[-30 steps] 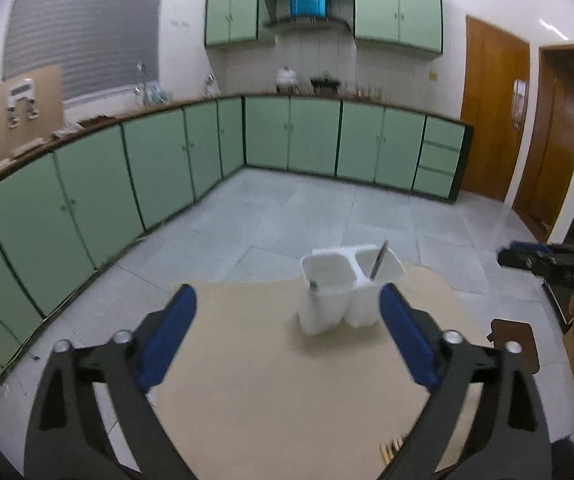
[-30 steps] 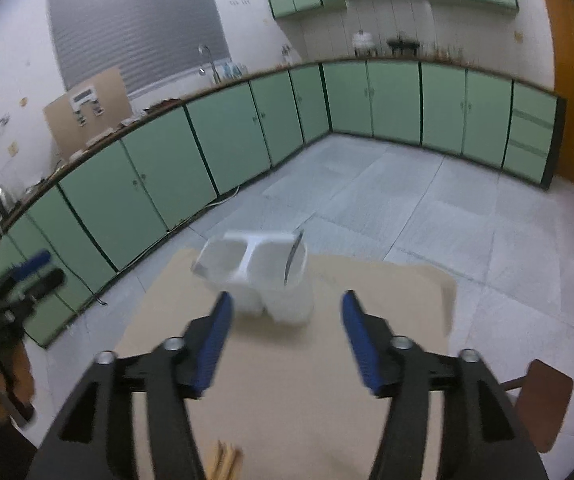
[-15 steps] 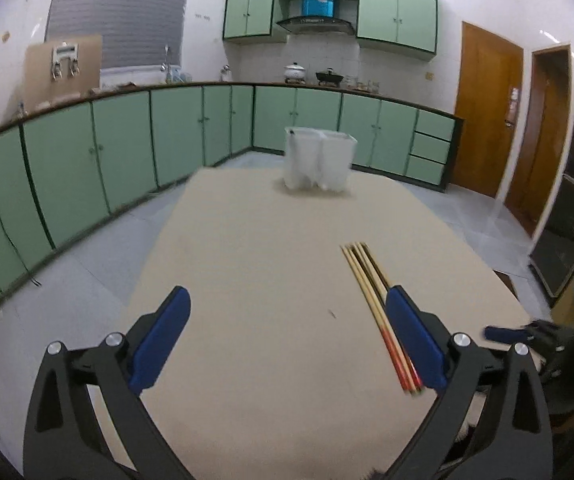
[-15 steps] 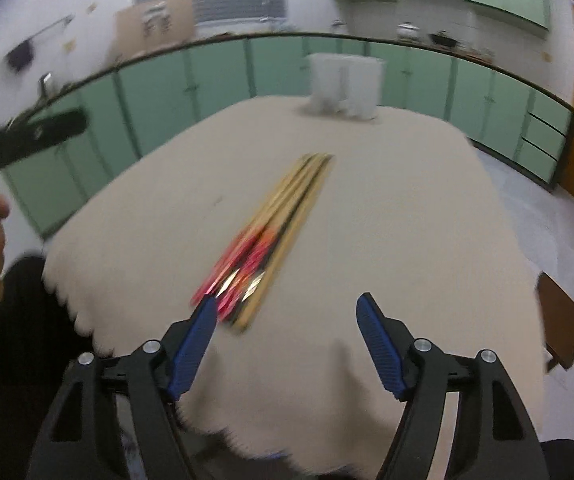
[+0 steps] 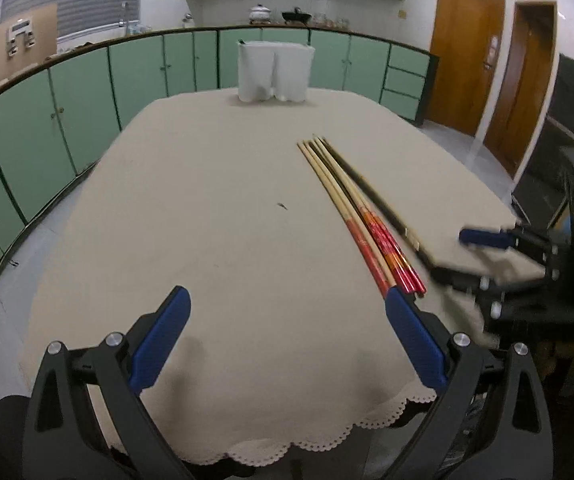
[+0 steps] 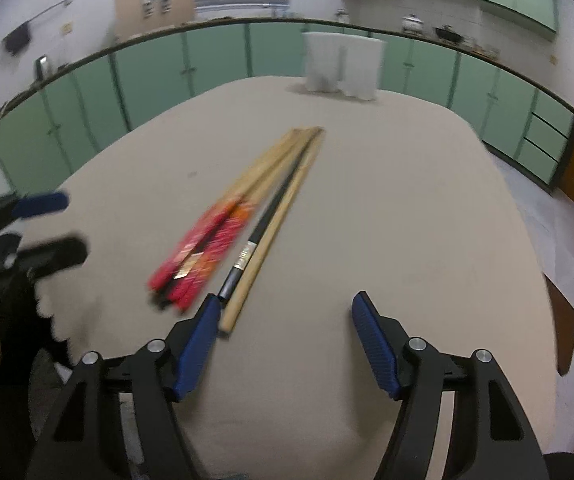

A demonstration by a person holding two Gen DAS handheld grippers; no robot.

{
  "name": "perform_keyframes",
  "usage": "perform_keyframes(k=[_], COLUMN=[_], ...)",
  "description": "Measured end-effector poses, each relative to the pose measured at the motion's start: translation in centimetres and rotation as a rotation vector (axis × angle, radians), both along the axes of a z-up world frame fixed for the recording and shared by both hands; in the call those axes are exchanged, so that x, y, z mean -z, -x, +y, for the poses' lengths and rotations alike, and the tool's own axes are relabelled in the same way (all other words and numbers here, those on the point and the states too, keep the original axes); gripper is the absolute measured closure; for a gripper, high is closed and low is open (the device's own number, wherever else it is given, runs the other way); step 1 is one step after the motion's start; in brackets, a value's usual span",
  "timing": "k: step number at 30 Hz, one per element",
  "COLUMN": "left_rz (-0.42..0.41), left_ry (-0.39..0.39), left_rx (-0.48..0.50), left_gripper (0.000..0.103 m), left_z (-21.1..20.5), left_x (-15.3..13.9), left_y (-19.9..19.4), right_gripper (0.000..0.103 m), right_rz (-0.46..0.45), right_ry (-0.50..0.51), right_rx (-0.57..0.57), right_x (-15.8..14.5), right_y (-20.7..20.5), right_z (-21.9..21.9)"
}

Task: Organize utensils
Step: 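Grasp a red-patterned chopstick with the left tool while the right tool grasps a plain wooden chopstick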

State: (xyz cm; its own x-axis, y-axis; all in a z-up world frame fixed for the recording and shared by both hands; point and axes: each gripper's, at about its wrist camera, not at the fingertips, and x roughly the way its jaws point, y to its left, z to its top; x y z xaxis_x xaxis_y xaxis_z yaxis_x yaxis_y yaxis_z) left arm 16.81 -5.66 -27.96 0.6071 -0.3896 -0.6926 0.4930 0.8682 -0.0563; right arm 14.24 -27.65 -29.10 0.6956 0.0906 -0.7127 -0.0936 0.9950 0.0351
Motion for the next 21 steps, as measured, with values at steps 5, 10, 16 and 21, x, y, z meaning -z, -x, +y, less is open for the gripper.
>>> perform_keyframes(k=[5, 10, 16, 21], left_rz=[0.03, 0.011, 0.033, 0.019], left_ry=[-0.081, -0.104, -0.04, -0.092], left_rx=[0.092, 0.066, 0.046, 0.09], left_gripper=[0.008, 0.007, 0.01, 0.021], left_z=[-3.4, -4.8, -3.7, -3.7], left_x=[2.1, 2.6, 2.0, 2.5], left_y=[0.3, -1.0, -2.0, -0.2], right_gripper=[0.036, 0.035, 0.039, 0.054], right_rz=[-0.005, -0.004, -0.004, -0.003], right_ry=[0.004, -0.019, -0.014, 0.017], right_rx=[0.01, 0.05, 0.013, -0.008], right_x=[-0.4, -0.4, -0.4, 0.0], right_y=[0.9, 1.6, 1.4, 1.0], right_z=[-1.6, -3.0, -2.3, -1.4])
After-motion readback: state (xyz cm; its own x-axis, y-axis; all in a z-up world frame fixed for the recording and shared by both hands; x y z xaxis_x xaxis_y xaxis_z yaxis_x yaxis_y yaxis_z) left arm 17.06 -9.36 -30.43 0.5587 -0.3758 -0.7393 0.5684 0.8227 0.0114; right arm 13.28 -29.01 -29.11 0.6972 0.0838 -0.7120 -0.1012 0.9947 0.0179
